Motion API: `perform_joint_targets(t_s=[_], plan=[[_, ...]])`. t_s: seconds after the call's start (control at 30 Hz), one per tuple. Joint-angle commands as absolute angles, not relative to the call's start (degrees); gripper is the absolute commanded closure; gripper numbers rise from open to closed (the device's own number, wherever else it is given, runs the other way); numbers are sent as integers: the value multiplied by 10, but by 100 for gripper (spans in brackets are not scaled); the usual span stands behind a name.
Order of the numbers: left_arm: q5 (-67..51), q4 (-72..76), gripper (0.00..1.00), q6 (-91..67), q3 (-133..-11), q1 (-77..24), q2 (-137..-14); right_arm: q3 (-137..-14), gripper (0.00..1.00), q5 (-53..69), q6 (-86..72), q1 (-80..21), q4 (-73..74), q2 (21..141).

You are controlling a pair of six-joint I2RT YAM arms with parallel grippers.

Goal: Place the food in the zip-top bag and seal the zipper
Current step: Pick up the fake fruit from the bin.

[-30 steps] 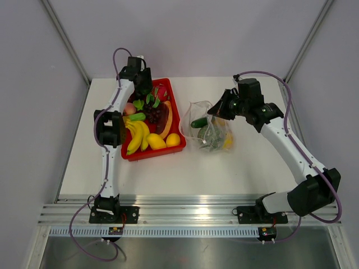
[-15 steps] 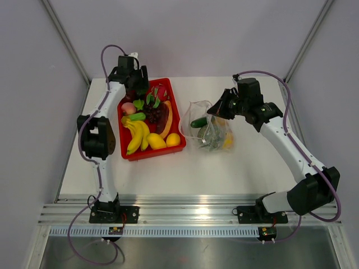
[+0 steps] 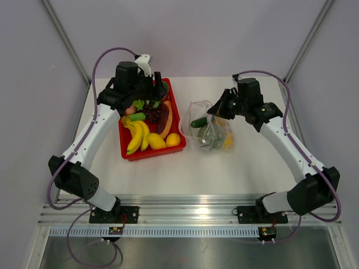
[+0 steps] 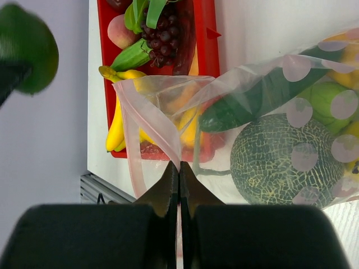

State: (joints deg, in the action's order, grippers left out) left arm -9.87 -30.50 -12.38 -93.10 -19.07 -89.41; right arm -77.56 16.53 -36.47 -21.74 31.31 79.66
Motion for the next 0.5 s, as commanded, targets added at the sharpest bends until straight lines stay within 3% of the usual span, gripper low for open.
perform_joint_targets(t_s=[0.0,0.23,0.47], plan=[[-180,-325,79,-116,-904,-228,-819,-778,100,156,-350,-217,308,773],[-285,-344,77,-134,-867,-286,-745,-768,100,161,-355,-218,301,759],[-297,-315,77,-185,-855,-351,-767,-760,100,163,-354,-217,299,752]])
